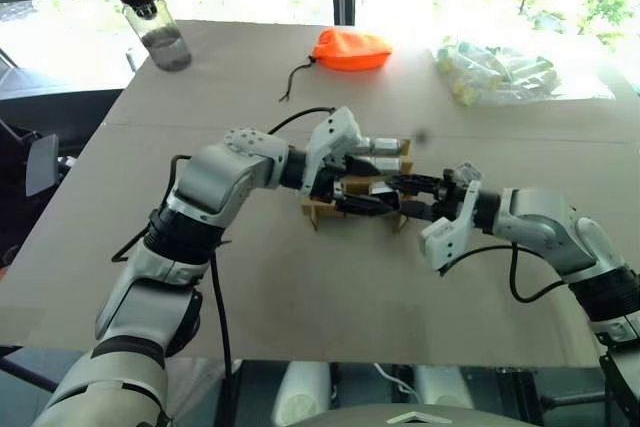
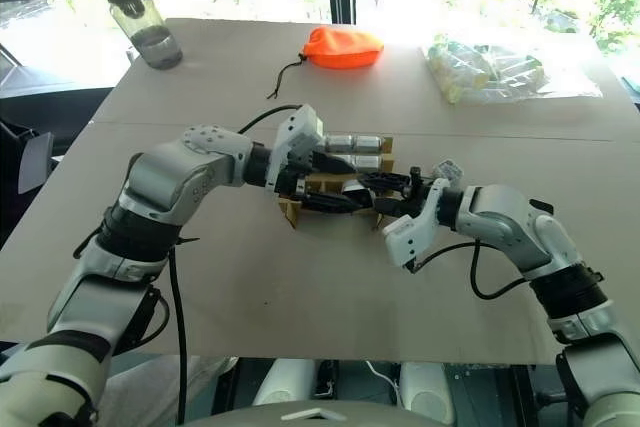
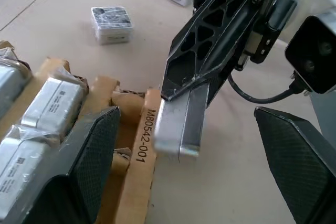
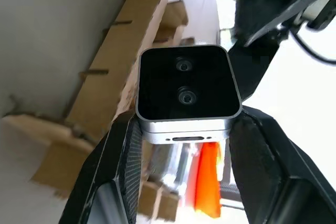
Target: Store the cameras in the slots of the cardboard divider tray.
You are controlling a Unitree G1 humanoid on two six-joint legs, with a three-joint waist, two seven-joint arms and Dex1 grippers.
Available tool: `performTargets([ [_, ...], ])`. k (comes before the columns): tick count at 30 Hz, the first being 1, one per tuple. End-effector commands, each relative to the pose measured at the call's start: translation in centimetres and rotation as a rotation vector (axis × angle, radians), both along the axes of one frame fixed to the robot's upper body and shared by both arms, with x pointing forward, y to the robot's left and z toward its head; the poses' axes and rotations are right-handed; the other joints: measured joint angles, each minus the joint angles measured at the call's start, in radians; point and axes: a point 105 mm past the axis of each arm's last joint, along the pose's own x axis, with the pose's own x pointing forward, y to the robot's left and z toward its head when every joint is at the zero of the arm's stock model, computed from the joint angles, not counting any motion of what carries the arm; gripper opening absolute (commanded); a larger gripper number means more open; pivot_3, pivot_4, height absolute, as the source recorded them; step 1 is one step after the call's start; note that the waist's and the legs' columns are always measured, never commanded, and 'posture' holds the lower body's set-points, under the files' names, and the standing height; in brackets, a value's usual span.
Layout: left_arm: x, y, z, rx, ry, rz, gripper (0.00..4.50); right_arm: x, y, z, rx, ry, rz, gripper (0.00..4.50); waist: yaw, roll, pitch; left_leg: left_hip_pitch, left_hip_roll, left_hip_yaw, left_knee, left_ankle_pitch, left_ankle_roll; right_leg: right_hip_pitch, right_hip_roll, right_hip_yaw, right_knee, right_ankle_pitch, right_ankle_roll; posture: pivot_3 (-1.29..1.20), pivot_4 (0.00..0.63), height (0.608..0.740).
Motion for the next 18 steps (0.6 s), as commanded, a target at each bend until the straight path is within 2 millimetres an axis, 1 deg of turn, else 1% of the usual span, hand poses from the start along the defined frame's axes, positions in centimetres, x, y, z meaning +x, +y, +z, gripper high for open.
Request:
performTargets([
  [1,-0.47,-0.26,0.88,0.01,-0.045,-0.047,4.25,-0.39,1.1,1.52,0.036,-0.063,0.051,1.83,0.0,0.0,0.0,0.0,0.0,0.0,0.0,0.0,0.0,0.0,0.0,0.0,0.0,0.0,0.0,0.0,0.15,0.726],
  [6,-0.53,-0.28,0.74,0.01,-0.036,-0.05,4.25,-0.71,1.46,1.53,0.041,-0.068,0.07,1.83,0.003,0.0,0.0,-0.001,0.0,-0.001,0.001,0.0,0.0,0.0,-0.001,-0.001,0.0,0.0,0.0,0.0,0.15,0.726],
  [9,-0.51,-0.26,0.81,0.005,-0.036,-0.052,3.41,-0.96,1.52,1.36,0.038,-0.066,0.078,1.83,0.001,0.0,0.0,-0.001,0.0,-0.001,0.001,0.0,0.0,0.0,-0.001,-0.001,0.0,0.0,0.0,0.0,0.15,0.726],
  [11,-0.58,-0.22,0.87,0.004,-0.033,-0.057,2.48,-1.08,1.54,1.29,0.042,-0.063,0.082,1.83,0.001,0.0,0.0,-0.001,0.0,-0.001,0.001,0.0,0.0,0.0,-0.001,-0.001,0.0,0.0,0.0,0.0,0.15,0.726],
  [12,-0.59,-0.19,0.88,0.005,-0.032,-0.058,1.93,-1.1,1.54,1.24,0.043,-0.06,0.082,1.83,0.001,0.0,0.0,-0.001,0.0,-0.001,0.001,0.0,0.0,0.0,-0.001,-0.001,0.0,0.0,0.0,0.0,0.15,0.726],
  [13,-0.62,-0.16,0.84,0.009,-0.033,-0.061,1.57,-1.12,1.52,1.15,0.043,-0.059,0.082,1.83,0.001,0.0,0.0,-0.001,0.0,-0.001,0.001,0.0,0.0,0.0,-0.001,-0.001,0.0,0.0,0.0,0.0,0.15,0.726],
  [14,-0.65,-0.12,0.8,0.012,-0.034,-0.063,1.04,-1.13,1.49,1.03,0.041,-0.057,0.081,1.83,0.001,0.0,0.0,-0.001,0.0,-0.001,0.001,0.0,0.0,0.0,-0.001,-0.001,0.0,0.0,0.0,0.0,0.15,0.726],
  [15,-0.66,-0.09,0.78,0.014,-0.034,-0.064,0.72,-1.13,1.46,0.91,0.037,-0.053,0.08,1.83,0.002,0.0,0.0,-0.001,0.0,-0.001,0.001,0.0,0.0,0.0,-0.001,-0.001,0.0,0.0,0.0,0.0,0.15,0.726],
  [18,-0.63,0.02,0.77,0.017,-0.035,-0.063,0.76,-0.89,1.3,0.73,0.042,-0.038,0.051,1.83,0.002,0.0,0.0,-0.001,0.0,-0.001,0.001,0.0,0.0,0.0,-0.001,-0.001,0.0,0.0,0.0,0.0,0.15,0.726],
])
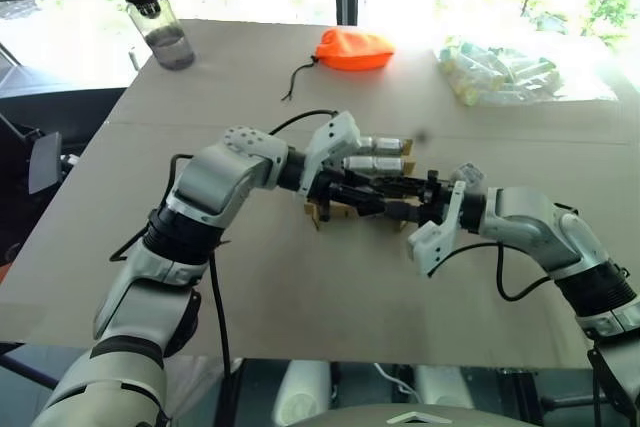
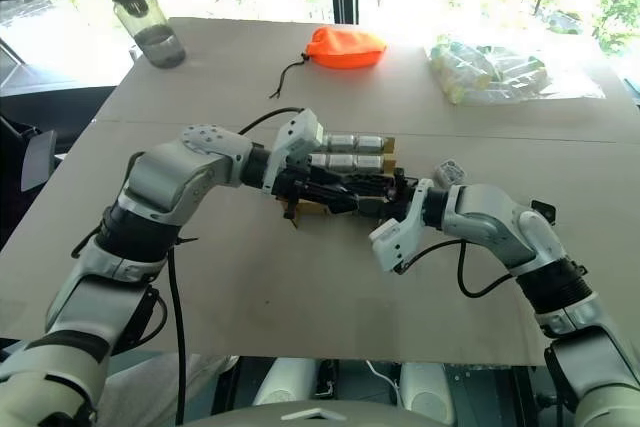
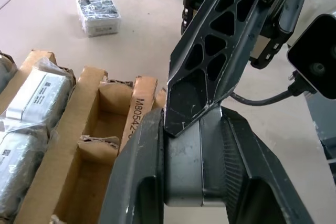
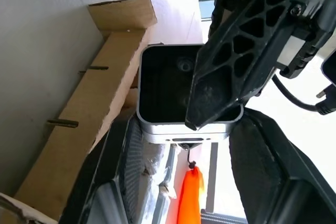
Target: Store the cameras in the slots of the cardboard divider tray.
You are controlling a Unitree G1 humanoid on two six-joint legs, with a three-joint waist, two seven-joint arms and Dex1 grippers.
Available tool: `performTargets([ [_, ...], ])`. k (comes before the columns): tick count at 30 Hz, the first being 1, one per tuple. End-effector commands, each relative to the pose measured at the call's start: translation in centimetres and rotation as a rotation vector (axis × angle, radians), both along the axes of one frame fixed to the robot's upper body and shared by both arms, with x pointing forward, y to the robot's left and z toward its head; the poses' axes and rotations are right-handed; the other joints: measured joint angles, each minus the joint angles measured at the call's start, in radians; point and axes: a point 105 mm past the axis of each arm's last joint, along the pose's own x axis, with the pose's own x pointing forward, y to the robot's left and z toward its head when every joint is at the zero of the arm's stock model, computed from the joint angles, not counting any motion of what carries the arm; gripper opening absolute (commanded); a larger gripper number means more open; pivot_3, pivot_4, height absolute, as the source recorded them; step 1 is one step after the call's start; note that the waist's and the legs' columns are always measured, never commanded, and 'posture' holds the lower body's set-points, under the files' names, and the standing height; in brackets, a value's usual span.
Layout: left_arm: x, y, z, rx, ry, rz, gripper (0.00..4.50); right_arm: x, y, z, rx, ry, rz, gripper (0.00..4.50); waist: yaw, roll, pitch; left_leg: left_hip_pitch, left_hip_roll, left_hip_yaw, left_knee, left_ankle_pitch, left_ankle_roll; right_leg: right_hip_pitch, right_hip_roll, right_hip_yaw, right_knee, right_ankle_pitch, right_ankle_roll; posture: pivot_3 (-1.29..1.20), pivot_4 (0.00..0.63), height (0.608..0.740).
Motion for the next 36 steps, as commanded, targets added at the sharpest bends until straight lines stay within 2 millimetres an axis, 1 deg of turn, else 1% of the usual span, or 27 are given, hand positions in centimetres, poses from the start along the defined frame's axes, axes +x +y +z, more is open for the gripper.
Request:
performTargets([
  [1,-0.3,0.0,0.9,-0.006,-0.033,-0.025,0.76,-0.3,0.1,0.8,0.029,-0.025,-0.002,2.33,0.0,0.0,0.0,0.0,0.0,0.0,0.0,0.0,0.0,0.0,0.0,0.0,0.0,0.0,0.0,0.0,0.15,0.726],
  [2,-0.3,0.1,0.9,-0.002,-0.033,-0.025,0.76,-0.3,0.1,0.8,0.036,-0.025,-0.001,2.86,-0.001,0.0,0.0,0.0,0.0,0.0,0.0,0.0,0.0,0.0,0.0,0.0,0.0,0.0,0.0,0.0,0.15,0.726],
  [6,0.0,0.6,1.0,0.024,-0.057,-0.035,0.76,-0.2,-0.3,1.2,0.105,0.017,-0.037,4.49,0.0,0.0,0.0,0.0,0.0,0.0,0.0,0.0,0.0,0.0,0.0,0.0,0.0,0.0,0.0,0.0,0.15,0.726],
  [10,2.1,2.5,3.0,0.045,-0.139,-0.012,0.76,0.4,-1.6,1.9,0.194,0.141,-0.111,4.5,0.001,0.0,0.0,0.0,0.0,0.0,0.001,0.0,0.0,0.0,0.0,0.0,0.001,0.0,0.0,0.0,0.15,0.726],
  [12,2.7,3.3,3.8,0.06,-0.18,-0.021,0.76,0.1,-2.6,1.9,0.293,0.267,-0.151,4.5,0.003,0.0,0.0,0.0,-0.001,0.0,0.001,0.0,0.0,0.0,0.0,-0.001,0.001,0.0,0.0,0.0,0.15,0.726],
  [14,3.3,4.0,4.4,0.081,-0.223,-0.027,0.76,-0.8,-3.6,1.5,0.402,0.461,-0.186,4.5,0.005,0.0,0.0,-0.001,-0.001,0.0,0.0,0.0,0.0,0.0,0.0,-0.001,0.0,0.0,0.0,0.0,0.15,0.726],
  [17,3.9,4.7,4.6,0.106,-0.277,-0.048,0.76,-2.4,-5.0,0.6,0.546,0.734,-0.23,4.5,0.003,0.0,0.0,-0.003,-0.001,-0.001,0.0,0.0,0.0,0.0,0.0,-0.003,-0.001,0.0,0.0,0.0,0.15,0.726],
  [20,4.2,5.0,4.3,0.11,-0.292,-0.076,0.76,-4.4,-5.7,-0.1,0.667,0.963,-0.232,4.5,0.002,0.0,0.0,-0.004,-0.001,-0.001,0.001,0.0,0.0,0.0,0.0,-0.005,-0.001,0.0,0.0,0.0,0.15,0.726],
  [22,4.3,5.1,3.7,0.12,-0.285,-0.082,0.76,-5.5,-6.3,-0.6,0.761,1.096,-0.256,4.5,0.002,-0.001,0.0,-0.004,-0.001,-0.002,0.002,0.0,0.0,0.0,0.0,-0.005,0.0,0.0,0.0,0.0,0.15,0.726],
  [24,4.2,4.7,3.3,0.11,-0.271,-0.097,0.76,-6.9,-6.7,-1.2,0.824,1.215,-0.263,4.5,0.003,-0.001,0.0,-0.003,-0.001,-0.003,0.002,0.0,0.0,0.0,0.0,-0.004,0.001,0.0,0.0,0.0,0.15,0.726],
  [26,4.1,4.5,2.9,0.106,-0.267,-0.117,0.76,-8.1,-6.8,-1.7,0.858,1.281,-0.258,4.5,0.003,-0.001,0.0,-0.002,-0.001,-0.004,0.002,0.0,0.0,0.0,0.0,-0.004,0.002,0.0,0.0,0.0,0.15,0.726],
  [28,4.2,4.4,2.5,0.121,-0.267,-0.123,0.76,-8.6,-7.1,-2.4,0.885,1.306,-0.284,4.5,0.003,-0.001,0.0,-0.002,-0.001,-0.004,0.002,0.0,0.001,0.0,0.0,-0.003,0.002,0.0,0.0,0.0,0.15,0.726],
  [30,4.4,4.5,2.2,0.131,-0.266,-0.12,0.76,-8.7,-7.4,-2.7,0.924,1.31,-0.305,4.5,0.001,-0.002,0.0,-0.002,-0.001,-0.003,0.002,0.0,0.001,0.0,0.0,-0.003,0.002,0.0,0.0,0.0,0.15,0.726],
  [36,5.1,5.0,1.4,0.185,-0.269,-0.114,0.76,-8.8,-7.9,-3.1,0.945,1.302,-0.334,4.5,0.001,-0.002,0.0,0.0,-0.001,-0.002,0.002,0.0,0.001,0.0,0.001,-0.001,0.004,0.0,0.0,0.0,0.15,0.726],
])
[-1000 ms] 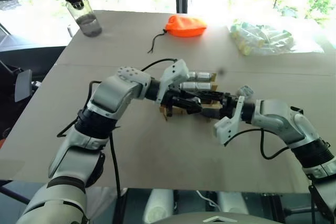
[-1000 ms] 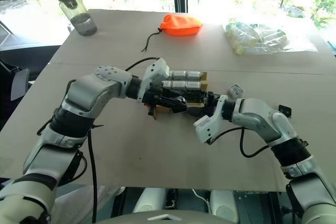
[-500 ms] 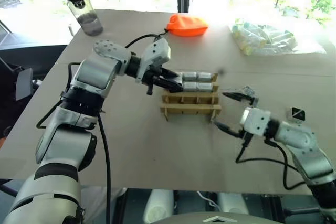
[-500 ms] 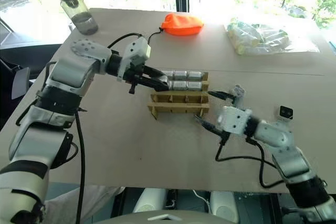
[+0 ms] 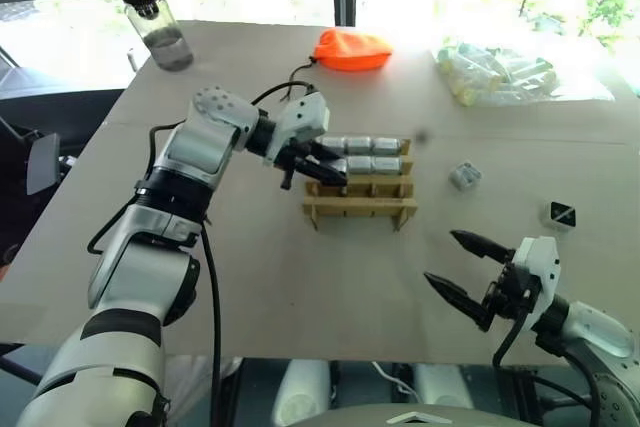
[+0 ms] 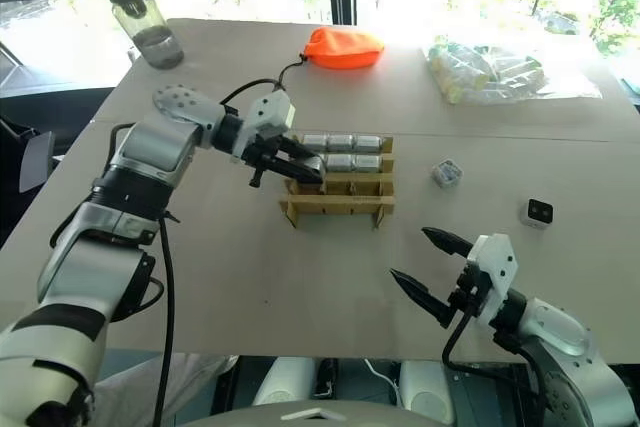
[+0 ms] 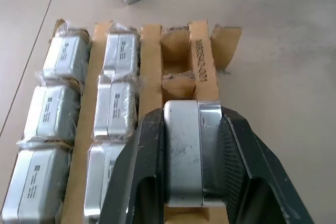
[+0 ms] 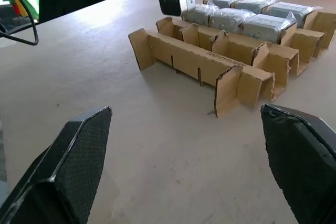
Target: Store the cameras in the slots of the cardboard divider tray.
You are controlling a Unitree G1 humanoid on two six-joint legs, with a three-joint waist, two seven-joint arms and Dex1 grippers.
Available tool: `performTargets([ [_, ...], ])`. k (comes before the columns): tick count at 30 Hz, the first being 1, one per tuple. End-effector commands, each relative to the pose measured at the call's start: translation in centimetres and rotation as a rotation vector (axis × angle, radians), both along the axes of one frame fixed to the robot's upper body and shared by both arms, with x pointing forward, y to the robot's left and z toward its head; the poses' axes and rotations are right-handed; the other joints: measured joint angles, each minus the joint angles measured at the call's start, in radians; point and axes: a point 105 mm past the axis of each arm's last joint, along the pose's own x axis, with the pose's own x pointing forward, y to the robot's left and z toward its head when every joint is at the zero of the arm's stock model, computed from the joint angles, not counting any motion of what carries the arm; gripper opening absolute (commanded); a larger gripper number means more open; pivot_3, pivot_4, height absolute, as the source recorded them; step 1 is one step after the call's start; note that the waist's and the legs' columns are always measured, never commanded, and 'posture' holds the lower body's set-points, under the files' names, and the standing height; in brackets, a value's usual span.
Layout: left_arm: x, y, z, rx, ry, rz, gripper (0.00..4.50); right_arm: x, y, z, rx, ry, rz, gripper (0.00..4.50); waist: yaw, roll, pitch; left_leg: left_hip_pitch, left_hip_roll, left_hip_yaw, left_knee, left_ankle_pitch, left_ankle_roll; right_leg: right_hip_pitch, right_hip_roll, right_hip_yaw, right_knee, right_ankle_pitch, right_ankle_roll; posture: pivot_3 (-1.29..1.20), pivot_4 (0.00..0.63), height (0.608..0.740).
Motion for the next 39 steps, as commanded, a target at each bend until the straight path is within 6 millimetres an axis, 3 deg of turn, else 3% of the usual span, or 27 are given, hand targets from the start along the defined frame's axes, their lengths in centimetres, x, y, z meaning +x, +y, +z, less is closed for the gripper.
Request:
performTargets([
  [1,0.2,0.0,0.8,0.007,-0.035,-0.02,0.76,-0.2,-0.3,1.1,0.0,-0.054,-0.008,4.5,0.0,0.0,0.0,0.0,0.0,0.0,0.0,0.0,0.0,0.0,0.0,0.0,0.0,0.0,0.0,0.0,0.15,0.726],
  [18,0.2,-0.1,-1.3,0.017,-0.002,-0.034,0.76,-0.4,-0.4,0.8,-0.008,-0.046,-0.008,4.5,0.001,-0.001,0.0,0.0,0.0,0.0,0.0,0.0,0.0,0.0,0.0,0.0,0.0,0.0,0.0,0.0,0.15,0.726],
  [39,0.6,0.1,-2.4,0.038,-0.038,-0.013,0.76,-1.2,0.3,1.5,0.019,-0.101,0.075,4.5,0.001,-0.001,0.0,0.0,0.0,0.0,0.0,0.0,0.0,0.0,0.0,0.0,0.001,0.0,0.0,0.0,0.15,0.726],
])
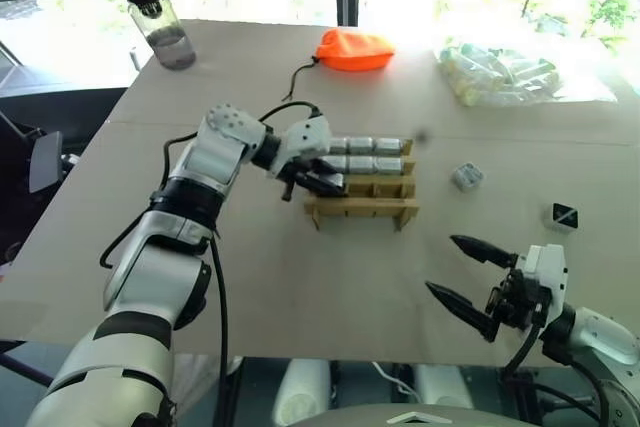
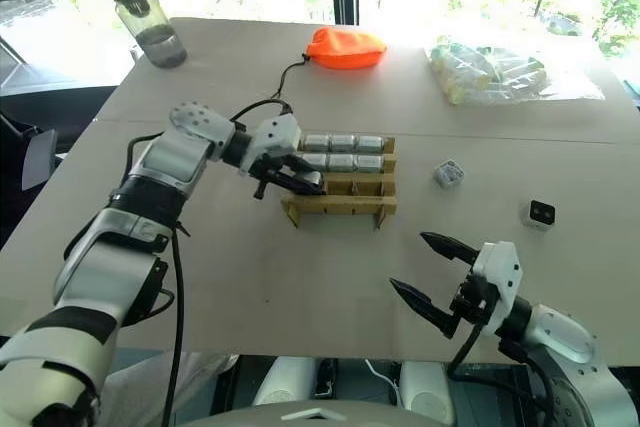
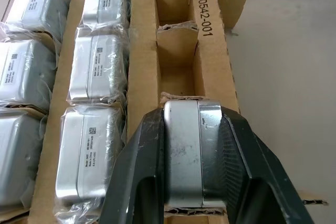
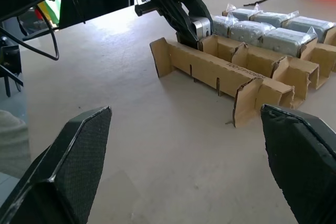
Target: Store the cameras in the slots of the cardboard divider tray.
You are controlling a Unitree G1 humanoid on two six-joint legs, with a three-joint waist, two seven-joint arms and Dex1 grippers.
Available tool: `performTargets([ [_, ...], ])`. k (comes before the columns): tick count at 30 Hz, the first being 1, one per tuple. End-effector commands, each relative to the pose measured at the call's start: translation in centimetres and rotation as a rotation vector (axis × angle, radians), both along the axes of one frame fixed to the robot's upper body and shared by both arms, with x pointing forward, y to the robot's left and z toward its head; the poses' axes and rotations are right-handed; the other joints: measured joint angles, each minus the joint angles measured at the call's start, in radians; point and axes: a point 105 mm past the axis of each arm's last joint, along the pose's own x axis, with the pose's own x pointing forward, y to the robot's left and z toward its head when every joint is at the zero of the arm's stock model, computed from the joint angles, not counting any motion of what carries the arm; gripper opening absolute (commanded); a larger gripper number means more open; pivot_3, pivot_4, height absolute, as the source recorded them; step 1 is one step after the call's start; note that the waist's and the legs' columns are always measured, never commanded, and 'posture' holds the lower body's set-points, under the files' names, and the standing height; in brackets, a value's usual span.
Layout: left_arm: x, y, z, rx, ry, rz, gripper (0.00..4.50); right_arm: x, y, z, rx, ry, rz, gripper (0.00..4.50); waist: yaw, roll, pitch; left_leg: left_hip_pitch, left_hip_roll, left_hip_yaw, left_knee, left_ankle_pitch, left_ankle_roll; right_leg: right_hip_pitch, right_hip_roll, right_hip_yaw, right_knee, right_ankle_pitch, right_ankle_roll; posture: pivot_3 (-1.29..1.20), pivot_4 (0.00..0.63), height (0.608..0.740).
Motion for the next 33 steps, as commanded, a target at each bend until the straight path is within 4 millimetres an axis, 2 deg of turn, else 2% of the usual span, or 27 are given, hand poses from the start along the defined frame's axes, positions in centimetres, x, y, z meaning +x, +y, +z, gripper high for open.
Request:
performTargets([
  [1,0.2,0.1,0.5,-0.015,-0.025,0.005,0.76,0.0,0.0,0.9,0.0,-0.057,0.0,4.5,0.0,0.0,0.0,0.0,0.0,0.0,0.0,0.0,0.0,0.0,0.0,0.0,0.0,0.0,0.0,0.0,0.15,0.726],
  [8,0.4,-0.2,0.7,-0.05,0.002,0.035,0.76,0.5,-0.4,0.5,-0.038,-0.064,-0.036,4.5,0.0,0.0,0.0,0.0,0.0,0.0,0.0,0.0,0.0,0.0,0.0,0.0,0.0,0.0,0.0,0.0,0.15,0.726],
  [9,0.4,-0.2,0.8,-0.056,0.007,0.037,1.78,0.5,-0.4,0.5,-0.039,-0.064,-0.037,4.5,0.0,0.0,0.0,0.0,0.0,0.0,0.0,0.0,0.0,0.0,0.0,0.0,0.0,0.0,0.0,0.0,0.15,0.726],
  [12,0.2,-0.4,1.2,-0.07,0.007,0.031,3.07,0.4,-0.4,0.5,-0.041,-0.062,-0.036,4.5,0.0,0.0,0.0,0.0,0.0,0.0,0.0,0.0,0.0,0.0,0.0,0.0,0.0,0.0,0.0,0.0,0.15,0.726],
  [13,0.4,-0.5,1.4,-0.076,-0.007,0.042,3.69,0.4,-0.5,0.5,-0.041,-0.062,-0.036,4.5,0.0,0.0,0.0,0.0,0.0,0.0,0.0,0.0,0.0,0.0,0.0,0.0,0.0,0.0,0.0,0.0,0.15,0.726],
  [15,0.3,-0.4,1.9,-0.079,-0.02,0.035,4.49,0.4,-0.6,0.5,-0.044,-0.06,-0.041,4.5,0.001,0.0,0.0,0.0,0.0,0.0,0.0,0.0,0.0,0.0,0.0,0.0,0.001,0.0,0.0,0.0,0.15,0.726],
  [20,-1.1,-0.6,5.1,-0.173,-0.057,-0.041,4.49,1.4,-2.4,0.6,-0.066,-0.063,-0.14,4.5,0.0,-0.001,0.0,0.0,0.001,0.0,0.001,0.0,0.0,0.0,0.0,0.0,0.001,0.0,0.0,0.0,0.15,0.726],
  [25,-3.8,-1.3,8.8,-0.369,-0.067,-0.103,4.49,4.9,-7.4,0.6,-0.126,-0.08,-0.478,4.5,-0.001,-0.001,0.0,0.0,0.001,0.001,0.001,0.0,0.0,0.0,-0.001,0.001,0.001,0.0,0.0,0.0,0.15,0.726],
  [29,-5.8,-1.2,9.2,-0.429,-0.059,-0.094,4.49,7.1,-11.0,0.4,-0.129,-0.075,-0.793,4.5,-0.002,0.0,-0.001,0.002,0.001,0.002,0.0,0.0,0.0,0.0,-0.001,0.002,0.004,0.0,0.0,0.0,0.15,0.726],
  [33,-6.6,-0.7,9.4,-0.48,-0.084,-0.002,4.49,7.8,-14.5,-0.5,-0.137,-0.058,-1.135,4.5,-0.002,0.0,-0.001,0.003,0.001,0.003,0.0,0.0,-0.001,0.0,-0.002,0.005,0.005,0.0,0.0,0.0,0.15,0.726],
])
